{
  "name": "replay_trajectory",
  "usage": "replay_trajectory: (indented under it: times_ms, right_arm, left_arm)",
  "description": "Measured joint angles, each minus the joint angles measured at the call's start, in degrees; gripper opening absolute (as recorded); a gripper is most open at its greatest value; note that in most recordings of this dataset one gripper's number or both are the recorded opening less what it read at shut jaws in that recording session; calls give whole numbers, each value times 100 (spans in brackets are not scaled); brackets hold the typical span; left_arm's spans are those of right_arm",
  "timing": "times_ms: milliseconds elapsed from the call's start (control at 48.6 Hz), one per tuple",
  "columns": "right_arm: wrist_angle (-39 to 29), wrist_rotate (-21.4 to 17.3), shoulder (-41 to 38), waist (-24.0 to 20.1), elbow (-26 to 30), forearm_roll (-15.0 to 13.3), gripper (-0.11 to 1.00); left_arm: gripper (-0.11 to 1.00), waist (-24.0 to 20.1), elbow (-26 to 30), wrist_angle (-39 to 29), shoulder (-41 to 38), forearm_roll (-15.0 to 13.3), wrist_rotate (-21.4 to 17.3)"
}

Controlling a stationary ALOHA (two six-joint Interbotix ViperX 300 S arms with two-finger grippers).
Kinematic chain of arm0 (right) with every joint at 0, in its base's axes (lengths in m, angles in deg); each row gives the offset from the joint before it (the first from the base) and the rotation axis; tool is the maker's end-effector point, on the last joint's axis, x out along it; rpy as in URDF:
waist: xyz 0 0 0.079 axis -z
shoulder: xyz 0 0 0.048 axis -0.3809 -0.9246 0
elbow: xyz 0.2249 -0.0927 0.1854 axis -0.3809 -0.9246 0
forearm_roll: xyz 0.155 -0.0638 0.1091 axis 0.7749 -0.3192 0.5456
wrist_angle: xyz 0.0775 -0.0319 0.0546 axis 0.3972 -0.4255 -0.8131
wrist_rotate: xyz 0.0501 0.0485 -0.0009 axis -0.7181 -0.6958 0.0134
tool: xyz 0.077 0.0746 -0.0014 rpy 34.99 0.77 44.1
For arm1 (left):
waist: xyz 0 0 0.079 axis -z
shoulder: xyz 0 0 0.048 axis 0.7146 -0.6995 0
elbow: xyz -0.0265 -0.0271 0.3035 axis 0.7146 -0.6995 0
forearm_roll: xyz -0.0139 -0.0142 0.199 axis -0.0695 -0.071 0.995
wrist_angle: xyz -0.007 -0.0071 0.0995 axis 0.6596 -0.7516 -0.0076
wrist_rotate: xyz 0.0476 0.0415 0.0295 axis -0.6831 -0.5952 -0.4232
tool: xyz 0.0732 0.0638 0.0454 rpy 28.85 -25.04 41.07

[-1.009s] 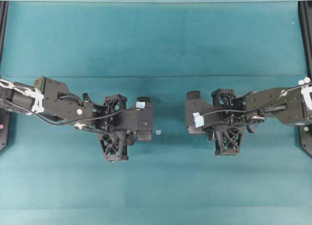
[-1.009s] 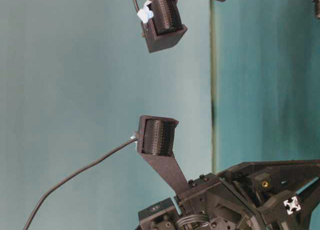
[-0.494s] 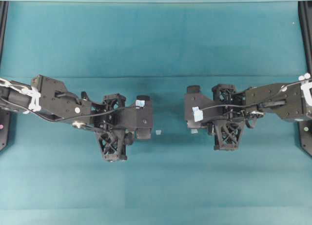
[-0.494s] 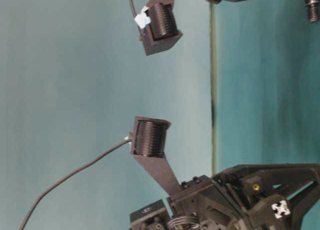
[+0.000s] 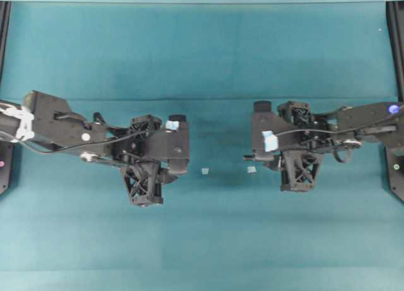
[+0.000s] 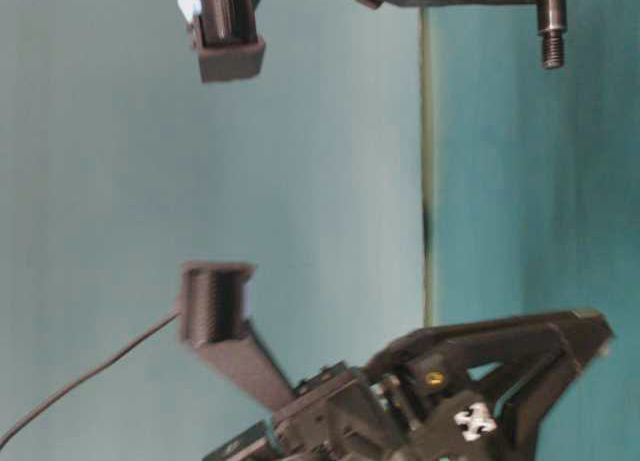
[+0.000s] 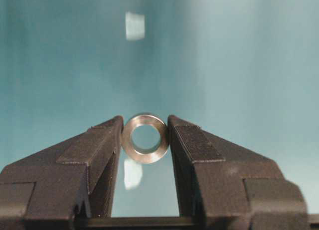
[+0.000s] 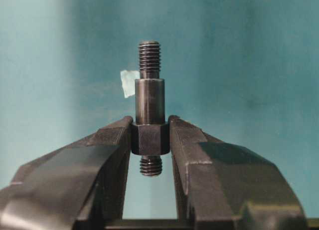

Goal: Insert the washer onto the shaft with both hands.
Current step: 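Lift both parts and rotate grippers to face each other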

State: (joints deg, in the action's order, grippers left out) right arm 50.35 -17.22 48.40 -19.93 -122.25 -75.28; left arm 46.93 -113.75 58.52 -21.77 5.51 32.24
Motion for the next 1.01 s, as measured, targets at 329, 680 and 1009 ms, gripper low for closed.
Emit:
replay_trajectory:
  times_ms: [329, 680, 1009]
  right_arm:
    - [1090, -132, 316, -26, -492, 79, 0]
    - [2435, -677, 492, -272, -993, 79, 0]
    - [2971, -861, 483, -360, -1107, 88, 0]
  left_arm:
    - [36, 0, -844, 2145, 483, 0, -70]
    - [36, 0, -1046, 3287, 598, 0, -53]
    - [36, 0, -1055, 3823, 492, 0, 158]
